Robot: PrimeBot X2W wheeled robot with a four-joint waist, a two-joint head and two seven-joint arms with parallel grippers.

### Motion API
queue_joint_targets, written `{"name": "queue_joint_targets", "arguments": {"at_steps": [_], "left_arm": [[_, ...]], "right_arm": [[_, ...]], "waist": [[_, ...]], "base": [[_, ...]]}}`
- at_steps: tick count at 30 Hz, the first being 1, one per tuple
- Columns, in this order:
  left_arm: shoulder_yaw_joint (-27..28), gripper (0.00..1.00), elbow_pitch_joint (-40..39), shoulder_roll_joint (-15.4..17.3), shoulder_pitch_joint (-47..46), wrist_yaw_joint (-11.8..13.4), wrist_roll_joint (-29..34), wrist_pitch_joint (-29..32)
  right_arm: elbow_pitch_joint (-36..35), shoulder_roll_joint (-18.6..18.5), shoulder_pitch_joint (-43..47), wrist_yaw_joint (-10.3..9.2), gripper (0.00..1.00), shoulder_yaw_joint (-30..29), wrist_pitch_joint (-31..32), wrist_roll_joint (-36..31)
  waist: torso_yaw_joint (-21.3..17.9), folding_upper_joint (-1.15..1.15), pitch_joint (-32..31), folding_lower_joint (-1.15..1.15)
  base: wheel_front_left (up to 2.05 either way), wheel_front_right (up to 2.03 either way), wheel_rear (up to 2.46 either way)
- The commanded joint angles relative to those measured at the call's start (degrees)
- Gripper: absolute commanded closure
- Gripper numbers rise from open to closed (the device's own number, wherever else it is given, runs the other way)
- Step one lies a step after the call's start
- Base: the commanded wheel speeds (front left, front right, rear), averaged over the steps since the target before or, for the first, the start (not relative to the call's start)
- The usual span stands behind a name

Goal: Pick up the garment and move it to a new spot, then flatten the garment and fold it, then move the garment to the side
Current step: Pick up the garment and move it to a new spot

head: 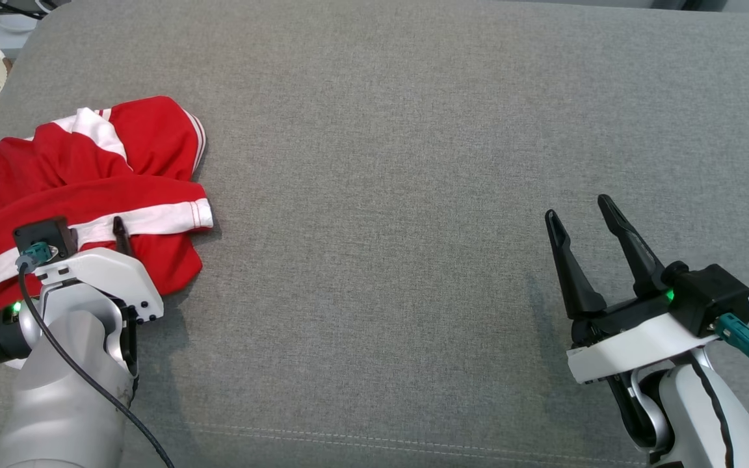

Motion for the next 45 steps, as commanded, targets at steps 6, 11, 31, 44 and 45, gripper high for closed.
{"name": "queue_joint_targets", "arguments": {"at_steps": [6, 11, 31, 44, 45], "left_arm": [[1.2, 1.0, -1.6, 2.7, -0.8, -0.3, -0.5, -0.6], [1.5, 1.0, -5.7, 3.2, 0.6, -0.4, -0.2, -0.6], [1.3, 1.0, -33.6, 3.9, 6.6, -0.3, 4.0, -0.6], [-3.9, 1.0, -41.7, -1.3, 6.9, -1.9, 3.1, 1.5], [-4.2, 1.0, -41.5, -1.7, 7.1, -1.9, 2.9, 1.6]], "right_arm": [[-1.1, 0.3, -0.9, 0.08, 0.0, 0.4, -0.8, 0.7], [-1.4, 0.8, -0.6, 0.08, 0.0, 0.3, -0.8, 1.1], [-1.3, 1.8, 2.8, 0.08, 0.0, -0.8, -0.8, 1.2], [-1.6, 2.9, 5.1, 0.08, 0.0, -2.0, -0.8, 1.7], [-1.6, 3.0, 5.3, 0.08, 0.0, -2.1, -0.8, 2.0]], "waist": [[0.0, 0.0, -1.1, 0.0], [0.1, 0.0, -1.9, 0.0], [-0.5, 0.0, -8.5, 0.0], [-11.3, 0.0, -12.0, 0.0], [-12.2, 0.0, -12.1, 0.0]], "base": [[0.0, 0.0, 0.0], [0.0, 0.0, 0.0], [0.0, 0.0, 0.0], [0.0, 0.0, 0.0], [0.0, 0.0, 0.0]]}}
